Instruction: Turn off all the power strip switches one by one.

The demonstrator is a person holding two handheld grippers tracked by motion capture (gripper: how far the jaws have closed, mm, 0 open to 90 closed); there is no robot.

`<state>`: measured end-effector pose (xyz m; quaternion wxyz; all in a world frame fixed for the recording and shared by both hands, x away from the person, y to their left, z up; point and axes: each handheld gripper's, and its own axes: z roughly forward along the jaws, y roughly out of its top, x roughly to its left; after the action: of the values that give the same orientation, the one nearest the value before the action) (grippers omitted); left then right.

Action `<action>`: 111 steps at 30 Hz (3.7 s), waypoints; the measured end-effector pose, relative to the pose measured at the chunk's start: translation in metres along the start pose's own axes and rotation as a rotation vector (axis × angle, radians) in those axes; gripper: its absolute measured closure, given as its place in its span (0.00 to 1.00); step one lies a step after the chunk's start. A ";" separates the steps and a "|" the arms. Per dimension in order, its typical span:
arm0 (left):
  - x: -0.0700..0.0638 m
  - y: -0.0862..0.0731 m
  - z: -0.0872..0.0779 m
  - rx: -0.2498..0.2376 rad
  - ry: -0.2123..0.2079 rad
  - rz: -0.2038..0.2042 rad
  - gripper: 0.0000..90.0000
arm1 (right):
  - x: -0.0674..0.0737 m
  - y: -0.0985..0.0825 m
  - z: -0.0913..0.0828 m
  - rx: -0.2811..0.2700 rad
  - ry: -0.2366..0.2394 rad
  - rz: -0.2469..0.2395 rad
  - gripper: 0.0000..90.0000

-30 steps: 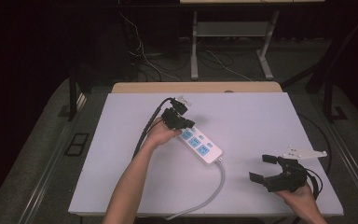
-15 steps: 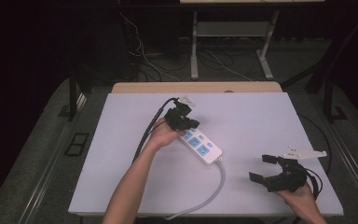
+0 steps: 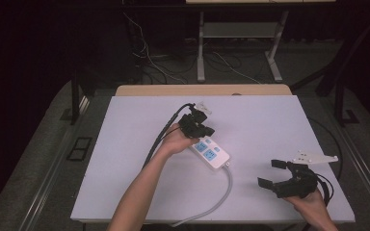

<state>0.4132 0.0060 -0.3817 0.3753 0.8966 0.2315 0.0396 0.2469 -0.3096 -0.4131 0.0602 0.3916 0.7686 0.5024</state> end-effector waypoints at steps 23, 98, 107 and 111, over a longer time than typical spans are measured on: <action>0.000 -0.012 0.024 0.117 0.014 0.026 0.99 | 0.000 0.000 0.000 0.006 -0.002 -0.006 0.01; -0.016 0.000 0.006 0.039 -0.007 0.042 0.99 | -0.006 0.000 -0.002 0.007 -0.005 0.002 0.01; -0.022 0.001 0.008 0.036 -0.019 0.057 0.99 | -0.006 0.000 -0.003 0.007 -0.006 0.003 0.01; -0.025 0.000 0.011 0.038 -0.029 0.055 0.99 | -0.006 0.000 -0.003 0.007 -0.006 0.003 0.01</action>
<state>0.3936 -0.0126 -0.3867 0.3602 0.9102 0.2019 0.0325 0.2495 -0.3160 -0.4136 0.0605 0.3943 0.7697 0.4984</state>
